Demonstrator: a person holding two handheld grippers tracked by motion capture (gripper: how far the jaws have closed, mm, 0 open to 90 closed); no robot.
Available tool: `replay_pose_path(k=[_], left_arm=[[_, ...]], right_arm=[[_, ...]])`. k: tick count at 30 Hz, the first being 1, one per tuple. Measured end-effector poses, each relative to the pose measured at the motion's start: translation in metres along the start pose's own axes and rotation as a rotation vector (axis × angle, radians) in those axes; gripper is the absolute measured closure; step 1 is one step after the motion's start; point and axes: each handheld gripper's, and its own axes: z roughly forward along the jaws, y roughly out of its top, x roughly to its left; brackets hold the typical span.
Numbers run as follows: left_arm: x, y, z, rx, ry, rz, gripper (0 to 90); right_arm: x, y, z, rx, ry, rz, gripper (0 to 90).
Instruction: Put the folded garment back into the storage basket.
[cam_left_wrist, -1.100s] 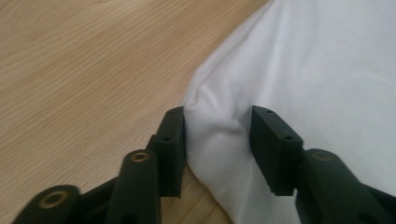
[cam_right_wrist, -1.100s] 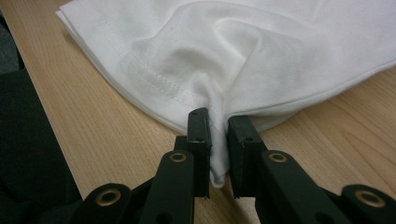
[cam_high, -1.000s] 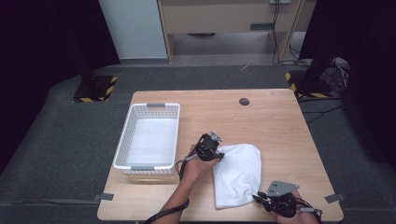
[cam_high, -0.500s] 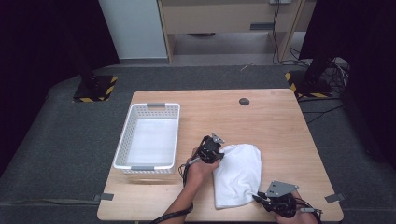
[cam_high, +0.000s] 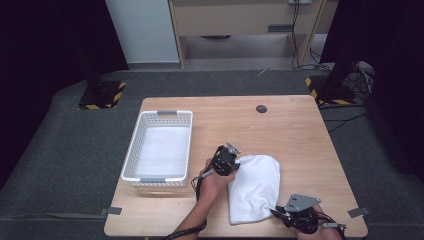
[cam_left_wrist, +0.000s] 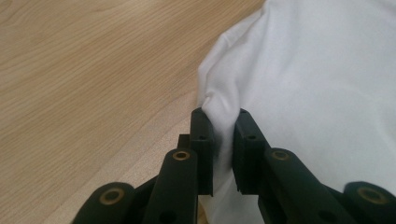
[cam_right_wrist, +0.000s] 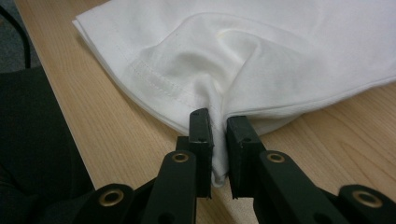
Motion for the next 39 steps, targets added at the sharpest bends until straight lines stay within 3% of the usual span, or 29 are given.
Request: replay_pose_path(k=[21, 39], left_arm=[[-0.002, 0.006, -0.012, -0.038, 0.01, 0.006, 81.7], [0.002, 0.03, -0.032, -0.067, 0.02, 0.017, 81.8]], right_arm=[[0.001, 0.011, -0.006, -0.005, 0.002, -0.034, 81.9], [-0.003, 0.035, -0.022, -0.038, -0.007, -0.05, 81.9]])
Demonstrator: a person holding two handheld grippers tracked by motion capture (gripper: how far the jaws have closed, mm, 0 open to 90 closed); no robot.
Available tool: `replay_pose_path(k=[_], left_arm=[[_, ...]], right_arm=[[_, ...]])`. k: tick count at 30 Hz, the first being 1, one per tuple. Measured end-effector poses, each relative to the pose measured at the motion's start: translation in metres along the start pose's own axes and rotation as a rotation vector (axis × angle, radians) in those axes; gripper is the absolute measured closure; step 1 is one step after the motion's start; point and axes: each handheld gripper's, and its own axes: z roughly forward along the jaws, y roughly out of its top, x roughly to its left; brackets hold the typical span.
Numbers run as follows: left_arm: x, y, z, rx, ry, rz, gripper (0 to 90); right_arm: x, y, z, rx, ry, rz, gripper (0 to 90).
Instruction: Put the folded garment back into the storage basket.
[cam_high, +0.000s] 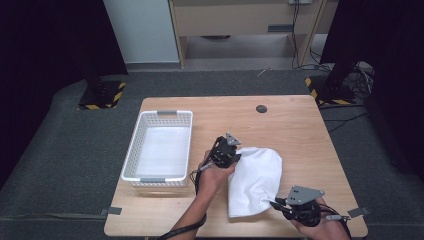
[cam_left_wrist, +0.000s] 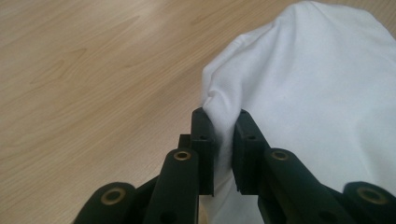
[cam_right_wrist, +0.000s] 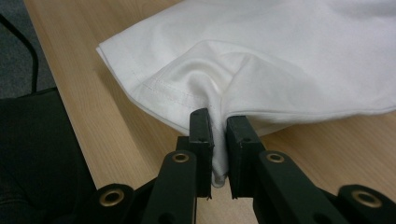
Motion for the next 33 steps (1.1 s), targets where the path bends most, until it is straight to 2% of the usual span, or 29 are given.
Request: replay_pose_path(k=[12, 33], left_arm=[[0.004, 0.018, -0.014, -0.006, 0.006, 0.018, 81.8], [0.016, 0.039, -0.041, -0.034, 0.04, 0.01, 82.0]], right_arm=[[-0.003, 0.019, -0.007, -0.02, -0.002, -0.023, 82.0], [-0.01, 0.048, -0.015, -0.065, 0.001, -0.026, 82.1]])
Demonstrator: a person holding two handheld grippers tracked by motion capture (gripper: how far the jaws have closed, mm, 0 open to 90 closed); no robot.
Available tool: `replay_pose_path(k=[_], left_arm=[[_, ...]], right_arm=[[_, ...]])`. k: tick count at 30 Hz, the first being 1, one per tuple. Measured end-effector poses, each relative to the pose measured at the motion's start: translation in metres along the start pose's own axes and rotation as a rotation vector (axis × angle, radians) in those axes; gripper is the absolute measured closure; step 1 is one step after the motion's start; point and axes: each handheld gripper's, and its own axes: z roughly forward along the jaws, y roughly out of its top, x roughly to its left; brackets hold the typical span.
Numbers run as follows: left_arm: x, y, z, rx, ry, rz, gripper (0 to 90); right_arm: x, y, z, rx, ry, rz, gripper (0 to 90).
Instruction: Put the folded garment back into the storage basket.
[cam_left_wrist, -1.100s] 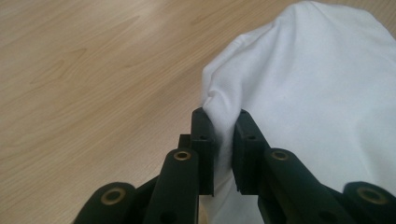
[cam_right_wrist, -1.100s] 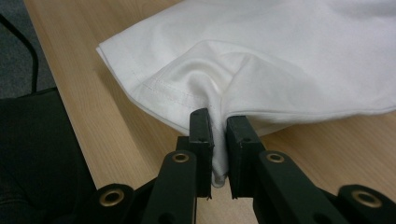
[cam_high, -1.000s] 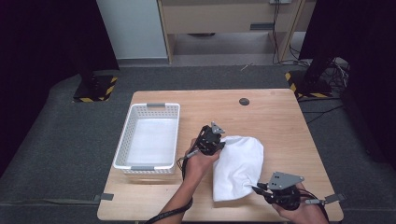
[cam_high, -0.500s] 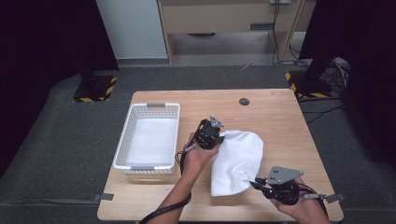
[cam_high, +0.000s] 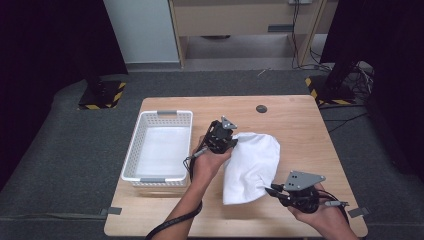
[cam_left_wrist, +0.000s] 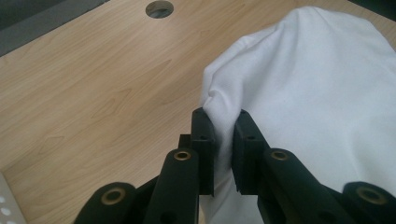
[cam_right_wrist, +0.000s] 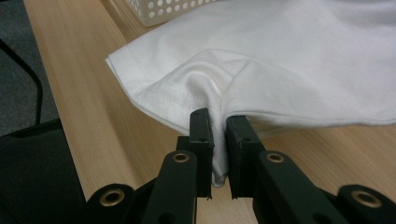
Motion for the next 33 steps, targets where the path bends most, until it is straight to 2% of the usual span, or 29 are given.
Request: replay_pose_path(k=[8, 18, 33], left_arm=[[0.008, 0.008, -0.009, -0.005, 0.011, 0.01, 82.1], [0.028, 0.009, -0.029, -0.013, 0.033, 0.003, 82.1], [0.044, 0.015, -0.042, -0.015, 0.048, 0.006, 82.1]], right_arm=[[-0.002, 0.015, -0.001, -0.014, 0.004, -0.021, 82.1], [-0.001, 0.031, 0.008, -0.044, 0.008, -0.022, 82.1], [-0.005, 0.049, 0.016, -0.067, 0.024, -0.037, 82.2]])
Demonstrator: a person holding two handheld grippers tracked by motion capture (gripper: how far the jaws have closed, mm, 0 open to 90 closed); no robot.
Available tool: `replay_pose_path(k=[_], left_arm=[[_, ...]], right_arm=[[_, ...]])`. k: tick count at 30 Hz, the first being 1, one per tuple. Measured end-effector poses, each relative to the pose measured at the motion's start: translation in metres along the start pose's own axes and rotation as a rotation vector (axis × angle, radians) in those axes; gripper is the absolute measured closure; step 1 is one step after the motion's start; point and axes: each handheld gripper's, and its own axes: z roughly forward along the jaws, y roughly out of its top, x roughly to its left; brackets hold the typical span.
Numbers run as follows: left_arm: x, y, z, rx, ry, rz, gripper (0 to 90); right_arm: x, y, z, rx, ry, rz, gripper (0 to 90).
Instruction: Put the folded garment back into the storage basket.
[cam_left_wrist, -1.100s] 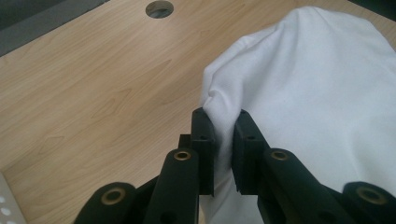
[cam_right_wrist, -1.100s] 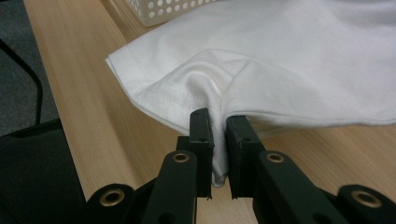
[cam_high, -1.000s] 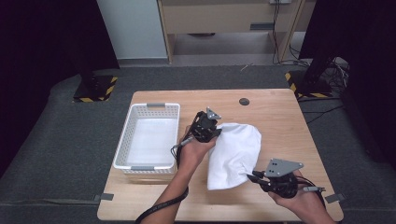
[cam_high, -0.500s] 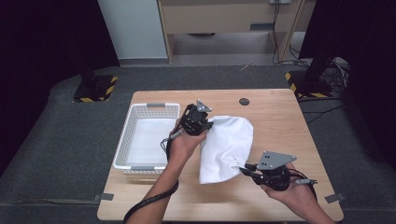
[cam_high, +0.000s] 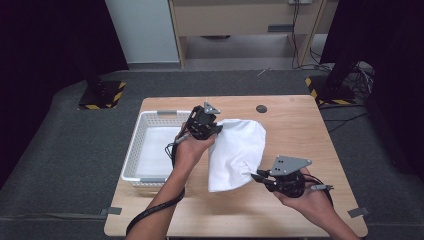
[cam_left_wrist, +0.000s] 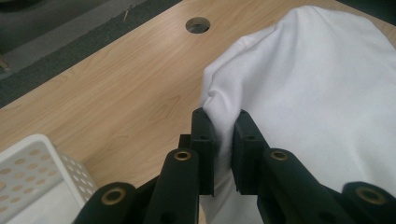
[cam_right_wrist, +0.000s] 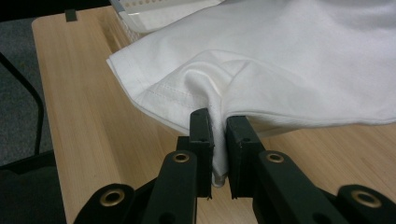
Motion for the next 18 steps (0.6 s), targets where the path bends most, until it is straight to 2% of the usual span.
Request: replay_pose_path(k=[18], left_arm=[[0.019, 0.0, -0.012, 0.011, 0.015, -0.002, 82.1]], right_arm=[[-0.002, 0.018, 0.011, -0.011, 0.011, -0.001, 82.2]])
